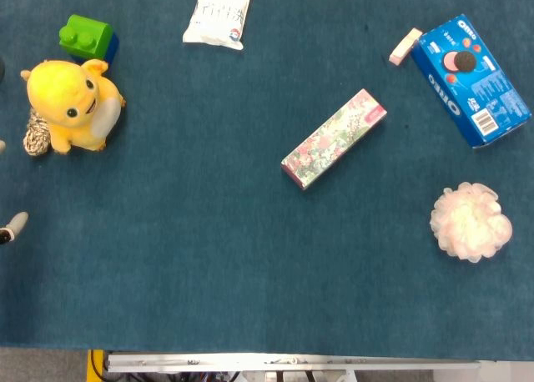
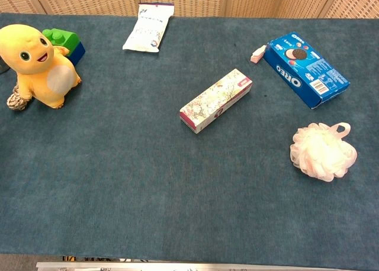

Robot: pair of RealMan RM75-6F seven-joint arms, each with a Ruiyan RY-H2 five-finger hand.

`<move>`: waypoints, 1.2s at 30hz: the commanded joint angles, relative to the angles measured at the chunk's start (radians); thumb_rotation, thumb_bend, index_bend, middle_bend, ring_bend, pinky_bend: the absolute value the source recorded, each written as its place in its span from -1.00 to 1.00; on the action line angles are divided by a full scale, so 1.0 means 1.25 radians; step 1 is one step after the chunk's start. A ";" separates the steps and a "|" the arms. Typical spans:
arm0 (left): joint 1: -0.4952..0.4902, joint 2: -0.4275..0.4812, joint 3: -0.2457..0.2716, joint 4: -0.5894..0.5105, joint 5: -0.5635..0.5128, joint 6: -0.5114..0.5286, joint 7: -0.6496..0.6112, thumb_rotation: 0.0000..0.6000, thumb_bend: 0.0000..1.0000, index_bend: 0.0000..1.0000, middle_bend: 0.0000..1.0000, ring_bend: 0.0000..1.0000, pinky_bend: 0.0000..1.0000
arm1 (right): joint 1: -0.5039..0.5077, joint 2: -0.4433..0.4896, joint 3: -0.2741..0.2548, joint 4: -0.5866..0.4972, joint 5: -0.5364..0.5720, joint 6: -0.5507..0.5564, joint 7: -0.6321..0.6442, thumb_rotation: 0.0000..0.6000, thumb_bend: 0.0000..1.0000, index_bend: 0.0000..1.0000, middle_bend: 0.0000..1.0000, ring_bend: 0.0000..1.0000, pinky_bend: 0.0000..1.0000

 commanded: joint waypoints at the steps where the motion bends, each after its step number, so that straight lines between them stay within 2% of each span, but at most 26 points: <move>1: -0.003 0.003 0.000 0.000 0.001 -0.004 -0.004 1.00 -0.73 -0.59 -0.50 -0.56 -0.64 | 0.006 0.013 0.008 -0.015 0.004 0.000 -0.005 1.00 -1.00 -1.00 -0.95 -1.00 -1.00; 12: -0.051 0.043 -0.020 0.002 0.016 -0.053 -0.077 1.00 -0.73 -0.59 -0.51 -0.56 -0.64 | 0.036 0.056 0.030 -0.069 -0.004 -0.011 -0.009 1.00 -1.00 -1.00 -0.95 -1.00 -1.00; 21: -0.128 0.058 -0.060 0.019 0.015 -0.122 -0.187 0.98 -0.73 -0.65 -0.53 -0.58 -0.66 | 0.056 0.083 0.036 -0.108 -0.021 -0.026 -0.027 1.00 -1.00 -1.00 -0.95 -1.00 -1.00; 22: -0.140 0.061 -0.063 0.015 0.013 -0.138 -0.202 0.85 -0.73 -0.66 -0.55 -0.58 -0.69 | 0.057 0.084 0.035 -0.111 -0.022 -0.027 -0.029 1.00 -1.00 -1.00 -0.95 -1.00 -1.00; 24: -0.158 0.065 -0.065 0.008 0.011 -0.165 -0.221 0.12 -0.75 -0.69 -0.59 -0.61 -0.78 | 0.057 0.086 0.034 -0.114 -0.024 -0.027 -0.031 1.00 -1.00 -1.00 -0.95 -1.00 -1.00; 25: -0.172 0.069 -0.065 0.004 0.009 -0.188 -0.236 -0.13 -0.76 -0.70 -0.60 -0.63 -0.82 | 0.057 0.087 0.034 -0.117 -0.025 -0.026 -0.031 1.00 -1.00 -1.00 -0.95 -1.00 -1.00; 26: -0.182 0.071 -0.066 0.001 0.008 -0.204 -0.249 -0.51 -0.79 -0.71 -0.63 -0.67 -0.88 | 0.057 0.088 0.033 -0.118 -0.026 -0.026 -0.031 1.00 -1.00 -1.00 -0.95 -1.00 -1.00; 27: -0.192 0.072 -0.067 0.001 0.007 -0.218 -0.262 -0.76 -0.81 -0.71 -0.65 -0.69 -0.91 | 0.057 0.089 0.033 -0.119 -0.027 -0.025 -0.031 1.00 -1.00 -1.00 -0.95 -1.00 -1.00; 29: -0.214 0.067 -0.073 0.008 0.005 -0.242 -0.291 -0.98 -0.87 -0.72 -0.67 -0.71 -0.94 | 0.056 0.091 0.032 -0.121 -0.027 -0.024 -0.033 1.00 -1.00 -1.00 -0.95 -1.00 -1.00; 36: -0.278 0.020 -0.096 0.060 -0.010 -0.292 -0.300 -1.00 -0.96 -0.72 -0.70 -0.75 -1.00 | 0.053 0.093 0.030 -0.119 -0.021 -0.022 -0.028 1.00 -1.00 -1.00 -0.95 -1.00 -1.00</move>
